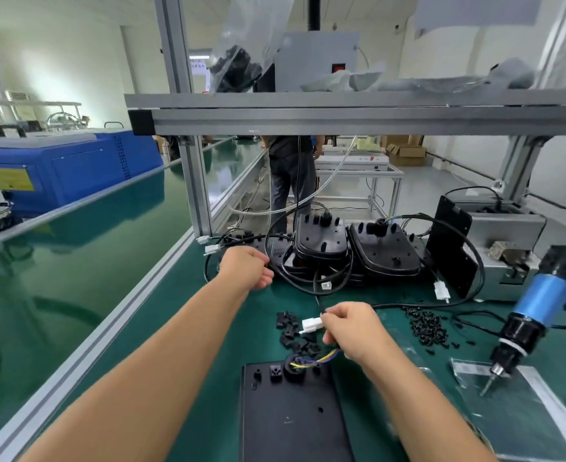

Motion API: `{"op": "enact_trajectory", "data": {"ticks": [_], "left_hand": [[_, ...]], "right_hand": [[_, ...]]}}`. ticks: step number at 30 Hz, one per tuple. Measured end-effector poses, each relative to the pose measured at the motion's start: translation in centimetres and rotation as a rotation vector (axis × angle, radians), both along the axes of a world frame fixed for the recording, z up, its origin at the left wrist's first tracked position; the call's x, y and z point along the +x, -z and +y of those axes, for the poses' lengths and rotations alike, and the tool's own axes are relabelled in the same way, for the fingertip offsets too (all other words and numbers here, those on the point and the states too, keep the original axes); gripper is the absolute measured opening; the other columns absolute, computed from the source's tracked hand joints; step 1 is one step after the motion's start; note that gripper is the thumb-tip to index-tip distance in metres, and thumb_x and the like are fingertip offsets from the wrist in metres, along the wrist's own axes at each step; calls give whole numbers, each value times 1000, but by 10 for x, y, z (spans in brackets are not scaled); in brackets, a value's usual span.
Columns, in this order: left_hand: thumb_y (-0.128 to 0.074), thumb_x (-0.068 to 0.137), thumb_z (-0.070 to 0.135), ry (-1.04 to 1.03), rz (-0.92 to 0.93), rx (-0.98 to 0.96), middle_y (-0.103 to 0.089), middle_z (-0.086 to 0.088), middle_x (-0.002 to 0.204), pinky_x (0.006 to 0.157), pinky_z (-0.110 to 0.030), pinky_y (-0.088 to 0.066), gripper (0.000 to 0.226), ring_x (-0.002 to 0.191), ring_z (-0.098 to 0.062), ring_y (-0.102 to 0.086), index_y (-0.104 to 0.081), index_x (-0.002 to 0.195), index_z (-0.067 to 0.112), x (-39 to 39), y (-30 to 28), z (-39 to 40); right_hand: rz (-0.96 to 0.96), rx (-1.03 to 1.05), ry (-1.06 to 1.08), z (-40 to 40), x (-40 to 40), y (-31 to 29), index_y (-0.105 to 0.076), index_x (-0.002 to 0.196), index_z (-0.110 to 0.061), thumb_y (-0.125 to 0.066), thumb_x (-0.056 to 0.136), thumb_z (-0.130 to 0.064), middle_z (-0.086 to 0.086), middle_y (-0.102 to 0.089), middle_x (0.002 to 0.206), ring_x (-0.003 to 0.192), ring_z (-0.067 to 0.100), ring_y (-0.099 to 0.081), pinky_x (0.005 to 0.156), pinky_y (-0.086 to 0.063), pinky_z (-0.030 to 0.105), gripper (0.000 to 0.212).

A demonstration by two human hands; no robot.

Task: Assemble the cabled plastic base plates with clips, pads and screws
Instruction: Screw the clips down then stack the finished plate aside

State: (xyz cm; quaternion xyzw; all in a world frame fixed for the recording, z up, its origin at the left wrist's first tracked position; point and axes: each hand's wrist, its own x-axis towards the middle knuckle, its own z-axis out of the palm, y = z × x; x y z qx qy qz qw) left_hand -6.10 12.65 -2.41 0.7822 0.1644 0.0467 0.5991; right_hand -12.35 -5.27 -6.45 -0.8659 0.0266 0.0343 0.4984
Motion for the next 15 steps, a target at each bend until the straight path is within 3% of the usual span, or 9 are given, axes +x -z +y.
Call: {"op": "enact_trajectory", "data": {"ticks": [2, 5, 8, 10, 12, 15], "left_hand": [[-59, 91, 10, -90, 31, 71, -67, -14, 81, 57, -27, -53, 14, 68, -24, -63, -61, 101, 1, 26, 3, -6], [-54, 88, 23, -323, -13, 512, -60, -16, 115, 91, -42, -47, 29, 107, -35, -55, -58, 113, 7, 49, 6, -9], [-49, 92, 33, -274, -182, 985, -59, -14, 117, 93, -44, -38, 32, 111, -34, -50, -64, 107, 10, 65, 1, -31], [-45, 93, 42, -111, -200, 944, -65, -15, 109, 86, -39, -42, 42, 104, -35, -58, -64, 102, 5, 78, -4, -49], [-50, 89, 51, 4, -87, 748, -67, -13, 103, 78, -34, -46, 50, 96, -33, -63, -62, 99, 3, 92, -6, -61], [-66, 77, 52, 20, 70, 476, -63, -5, 73, 58, -26, -51, 47, 65, -25, -67, -56, 78, 5, 106, -7, -65]], "right_hand": [[15, 74, 10, -3, 1, 5, -62, 65, -12, -53, 86, -10, -2, -62, 48, 33, 2, -38, 43, -29, 21, 23], [32, 160, 26, -8, 1, 8, -61, 76, -14, -53, 84, -13, -2, -65, 51, 36, 2, -41, 43, -30, 19, 11], [32, 193, 23, -10, 2, 10, -60, 76, -13, -53, 82, -14, -1, -66, 55, 46, 9, -45, 48, -32, 23, 10], [20, 195, 30, -9, 3, 9, -59, 72, -14, -53, 80, -14, -1, -67, 56, 47, 9, -44, 51, -32, 24, 10], [11, 202, 35, -8, 4, 9, -59, 71, -15, -53, 79, -14, -1, -67, 56, 46, 7, -44, 53, -33, 24, 10], [14, 207, 43, -8, 3, 11, -61, 75, -15, -54, 79, -16, -3, -68, 56, 46, 5, -46, 54, -35, 23, 8]]}}
